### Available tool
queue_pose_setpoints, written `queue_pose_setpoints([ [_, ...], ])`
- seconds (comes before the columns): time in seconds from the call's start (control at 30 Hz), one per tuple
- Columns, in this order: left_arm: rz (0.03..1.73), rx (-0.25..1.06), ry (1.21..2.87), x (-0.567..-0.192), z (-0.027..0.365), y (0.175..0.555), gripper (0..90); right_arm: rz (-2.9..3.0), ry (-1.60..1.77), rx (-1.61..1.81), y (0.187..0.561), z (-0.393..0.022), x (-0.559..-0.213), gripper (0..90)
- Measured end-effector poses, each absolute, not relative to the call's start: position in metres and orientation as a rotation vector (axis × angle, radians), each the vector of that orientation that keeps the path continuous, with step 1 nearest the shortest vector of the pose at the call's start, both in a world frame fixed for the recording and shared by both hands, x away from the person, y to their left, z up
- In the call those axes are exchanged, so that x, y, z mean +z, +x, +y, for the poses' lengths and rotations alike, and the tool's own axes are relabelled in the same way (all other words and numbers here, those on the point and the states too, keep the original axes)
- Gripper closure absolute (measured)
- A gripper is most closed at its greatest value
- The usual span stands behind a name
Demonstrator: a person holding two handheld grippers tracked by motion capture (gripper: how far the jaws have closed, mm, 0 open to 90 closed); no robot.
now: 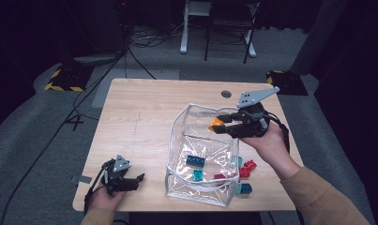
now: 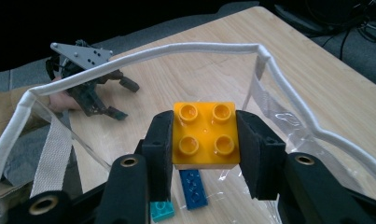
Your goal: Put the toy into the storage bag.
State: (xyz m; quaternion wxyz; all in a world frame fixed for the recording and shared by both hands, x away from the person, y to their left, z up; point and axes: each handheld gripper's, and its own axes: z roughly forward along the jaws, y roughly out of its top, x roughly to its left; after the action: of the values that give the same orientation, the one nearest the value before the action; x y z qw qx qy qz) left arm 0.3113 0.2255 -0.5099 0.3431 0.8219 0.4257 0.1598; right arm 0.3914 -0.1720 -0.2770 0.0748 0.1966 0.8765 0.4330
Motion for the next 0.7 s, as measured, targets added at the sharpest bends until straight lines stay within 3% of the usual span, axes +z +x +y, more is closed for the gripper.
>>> queue_pose_setpoints([
  [0.63, 1.105, 0.420, 2.137, -0.510, 0.225, 0.312, 21.0, 2.824, 0.490, 1.177, 0.385, -0.132, -0.304, 58.9],
  [0.7, 1.105, 0.420, 2.137, -0.510, 0.225, 0.312, 21.0, 2.855, 0.475, 1.198, 0.384, -0.132, -0.305, 52.1],
])
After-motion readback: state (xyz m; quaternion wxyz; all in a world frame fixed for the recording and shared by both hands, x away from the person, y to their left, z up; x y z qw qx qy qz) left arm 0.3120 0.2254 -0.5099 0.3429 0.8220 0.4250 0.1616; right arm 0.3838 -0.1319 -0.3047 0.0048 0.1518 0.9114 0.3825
